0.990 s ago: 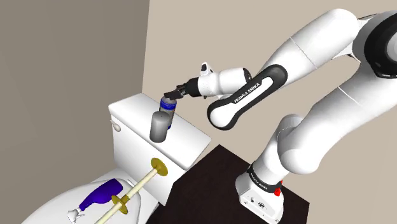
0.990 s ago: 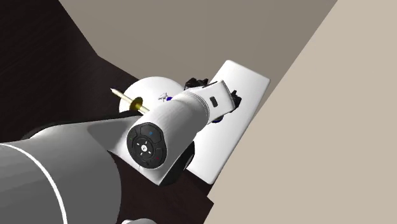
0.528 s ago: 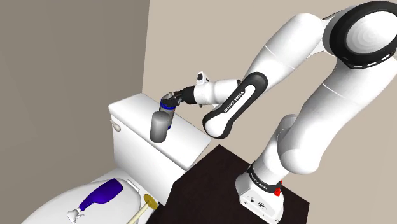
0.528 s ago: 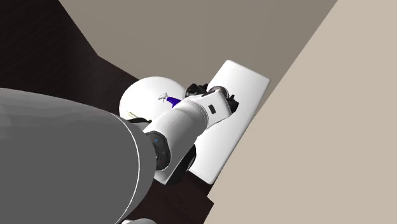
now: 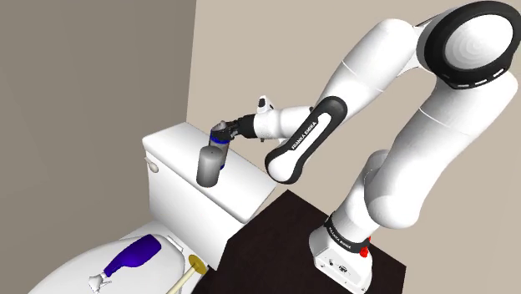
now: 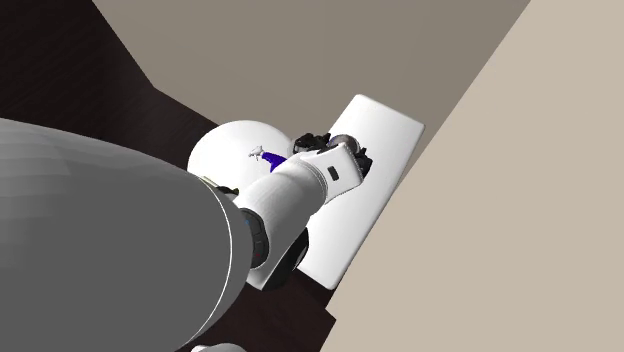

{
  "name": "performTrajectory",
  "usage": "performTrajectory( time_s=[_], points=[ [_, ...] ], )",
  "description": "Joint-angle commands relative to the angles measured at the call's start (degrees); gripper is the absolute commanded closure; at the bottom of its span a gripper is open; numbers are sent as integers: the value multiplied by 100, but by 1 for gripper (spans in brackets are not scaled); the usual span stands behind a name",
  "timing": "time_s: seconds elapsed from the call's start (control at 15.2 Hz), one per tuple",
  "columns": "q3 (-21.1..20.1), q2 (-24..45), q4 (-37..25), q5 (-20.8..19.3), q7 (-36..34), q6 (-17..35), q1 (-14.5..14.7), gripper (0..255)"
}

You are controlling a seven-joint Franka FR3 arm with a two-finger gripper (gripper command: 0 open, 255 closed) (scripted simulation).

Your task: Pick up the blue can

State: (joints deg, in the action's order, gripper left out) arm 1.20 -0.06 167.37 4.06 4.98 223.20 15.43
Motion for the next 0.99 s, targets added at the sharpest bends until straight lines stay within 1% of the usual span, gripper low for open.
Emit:
performTrajectory(
  time_s=[0.0, 0.2, 0.92],
  points=[
    [-4, 14, 12, -1, 0, -10, 3, 255],
    [3, -20, 19, -13, -1, -35, -2, 255],
    [-114, -1401, 58, 302, 273, -1368, -22, 255]
  ],
)
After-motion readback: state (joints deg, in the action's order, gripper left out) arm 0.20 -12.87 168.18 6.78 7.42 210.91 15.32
